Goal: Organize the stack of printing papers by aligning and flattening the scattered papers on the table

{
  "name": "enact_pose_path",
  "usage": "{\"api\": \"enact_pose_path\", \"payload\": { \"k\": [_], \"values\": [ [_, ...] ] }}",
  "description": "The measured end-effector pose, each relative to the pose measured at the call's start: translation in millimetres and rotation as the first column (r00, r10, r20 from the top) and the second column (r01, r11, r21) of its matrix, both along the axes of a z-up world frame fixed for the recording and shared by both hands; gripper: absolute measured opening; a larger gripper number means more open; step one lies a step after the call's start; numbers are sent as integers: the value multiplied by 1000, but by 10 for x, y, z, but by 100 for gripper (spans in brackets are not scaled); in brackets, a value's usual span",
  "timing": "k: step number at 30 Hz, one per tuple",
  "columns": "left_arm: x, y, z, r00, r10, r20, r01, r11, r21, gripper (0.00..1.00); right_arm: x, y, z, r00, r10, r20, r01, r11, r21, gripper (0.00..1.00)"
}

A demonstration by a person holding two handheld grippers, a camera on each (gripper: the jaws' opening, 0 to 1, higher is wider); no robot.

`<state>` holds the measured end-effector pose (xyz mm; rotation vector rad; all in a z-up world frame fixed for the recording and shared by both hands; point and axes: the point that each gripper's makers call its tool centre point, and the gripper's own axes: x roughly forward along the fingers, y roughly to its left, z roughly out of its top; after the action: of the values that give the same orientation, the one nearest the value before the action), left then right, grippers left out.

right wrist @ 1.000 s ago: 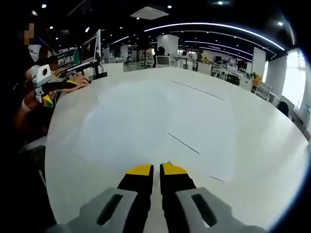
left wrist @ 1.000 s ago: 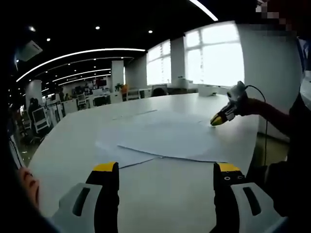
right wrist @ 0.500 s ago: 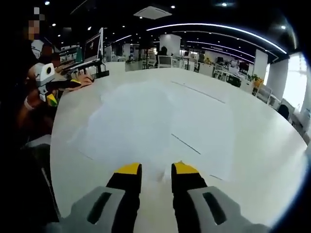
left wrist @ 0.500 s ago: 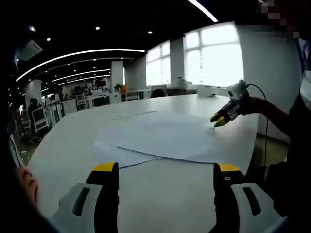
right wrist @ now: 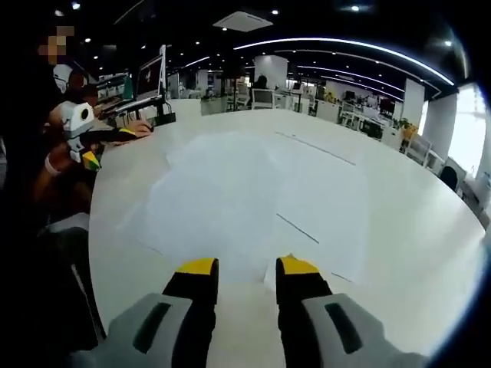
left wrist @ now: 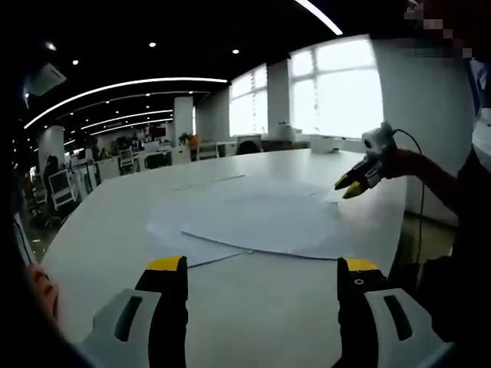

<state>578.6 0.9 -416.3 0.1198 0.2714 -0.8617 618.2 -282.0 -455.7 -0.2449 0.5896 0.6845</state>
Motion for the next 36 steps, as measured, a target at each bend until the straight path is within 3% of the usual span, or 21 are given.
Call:
{"api": "enact_pose_path", "payload": {
  "k": [36],
  "values": [
    [-30, 50, -30, 1000, 5, -3, -5, 1000, -7, 83, 163, 132, -265, 998, -4, -64, 1, 999, -44, 29]
  ]
}}
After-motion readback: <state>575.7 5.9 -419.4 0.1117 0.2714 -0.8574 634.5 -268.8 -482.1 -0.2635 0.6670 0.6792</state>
